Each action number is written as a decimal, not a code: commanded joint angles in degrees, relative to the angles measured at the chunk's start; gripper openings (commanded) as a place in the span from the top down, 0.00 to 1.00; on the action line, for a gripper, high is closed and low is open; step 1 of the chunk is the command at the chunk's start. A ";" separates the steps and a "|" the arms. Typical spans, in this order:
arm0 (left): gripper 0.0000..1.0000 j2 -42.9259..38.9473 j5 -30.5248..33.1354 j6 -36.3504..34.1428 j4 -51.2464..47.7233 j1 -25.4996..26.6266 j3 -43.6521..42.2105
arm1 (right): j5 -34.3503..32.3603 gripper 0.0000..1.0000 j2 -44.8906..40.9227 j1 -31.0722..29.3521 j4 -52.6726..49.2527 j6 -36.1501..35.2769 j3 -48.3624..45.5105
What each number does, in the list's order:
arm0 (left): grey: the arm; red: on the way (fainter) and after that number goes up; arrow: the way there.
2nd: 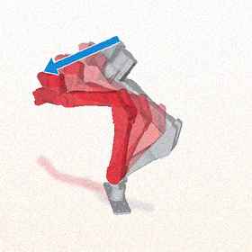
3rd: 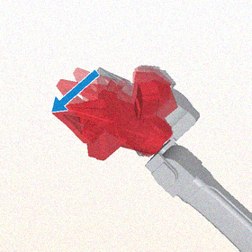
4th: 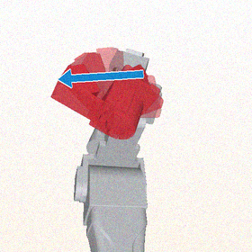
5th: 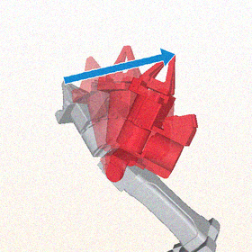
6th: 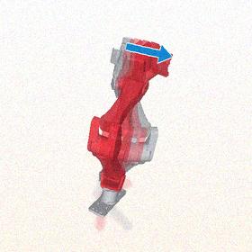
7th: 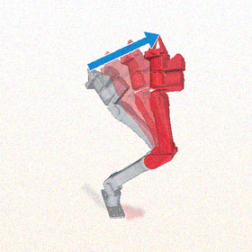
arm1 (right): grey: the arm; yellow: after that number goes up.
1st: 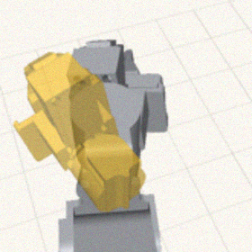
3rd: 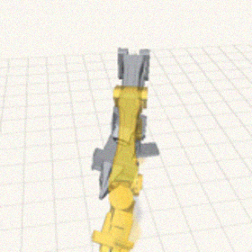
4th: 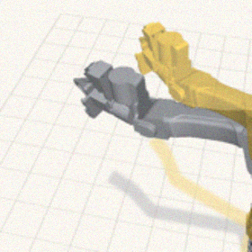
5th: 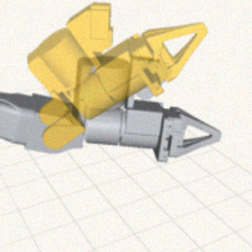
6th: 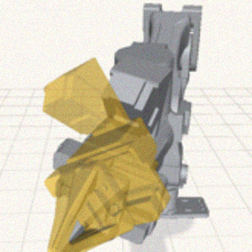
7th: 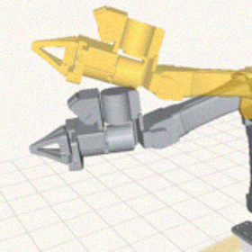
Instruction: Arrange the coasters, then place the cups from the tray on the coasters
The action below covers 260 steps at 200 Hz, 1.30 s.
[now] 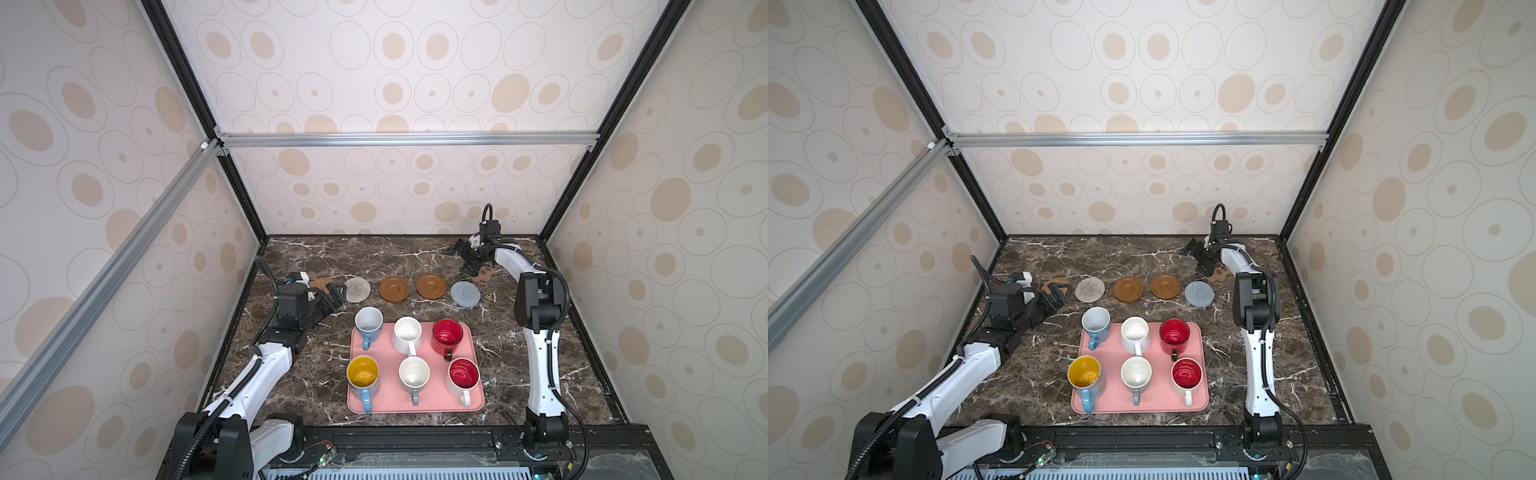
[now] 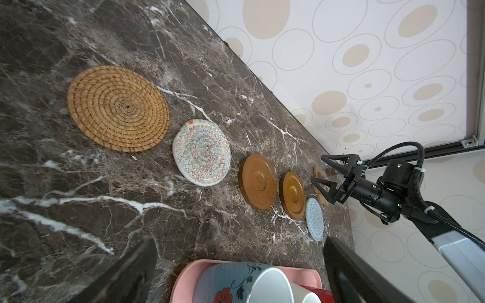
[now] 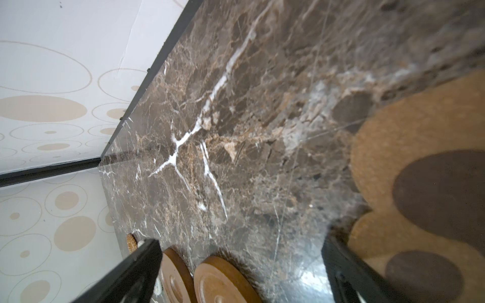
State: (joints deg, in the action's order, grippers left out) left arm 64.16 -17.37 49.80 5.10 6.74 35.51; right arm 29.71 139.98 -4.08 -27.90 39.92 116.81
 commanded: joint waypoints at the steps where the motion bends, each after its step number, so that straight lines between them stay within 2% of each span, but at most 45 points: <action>1: 0.00 -1.06 0.55 0.69 0.13 -0.38 0.09 | -0.63 0.00 -1.67 0.82 -2.15 0.31 -3.83; 35: 0.00 -1.23 0.60 0.65 -0.19 -0.41 -0.09 | 3.98 0.00 -5.57 2.54 7.69 6.31 -8.29; 65: 0.00 -2.05 0.92 1.06 -0.25 -0.41 -0.85 | 6.72 0.00 -7.87 4.43 25.13 17.40 -14.44; 82: 0.00 -2.45 1.18 1.26 -0.09 -0.40 -1.31 | 7.53 0.00 -6.76 5.07 34.47 24.18 -15.86; 113: 0.00 -2.81 1.19 1.43 -0.31 -0.39 -1.51 | 8.06 0.00 -2.56 5.30 42.71 31.12 -13.37; 135: 0.00 -2.92 1.50 1.02 -0.67 -0.41 -1.31 | 7.02 0.00 1.01 5.39 43.94 34.10 -10.16; 174: 0.00 -2.98 1.65 1.05 -0.84 -0.35 -1.14 | 3.56 0.00 5.27 5.47 39.42 36.00 -5.31; 221: 0.00 -2.48 2.15 1.13 -0.61 -0.41 -0.85 | -2.34 0.00 3.95 6.13 38.21 34.74 -7.86; 260: 0.00 -1.25 1.85 0.56 -0.80 -0.40 0.26 | -3.90 0.00 3.64 6.95 39.52 36.19 -9.57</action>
State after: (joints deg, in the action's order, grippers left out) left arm 62.39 -16.12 50.37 4.62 6.74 33.82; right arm 29.26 144.70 1.91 12.95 73.95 109.25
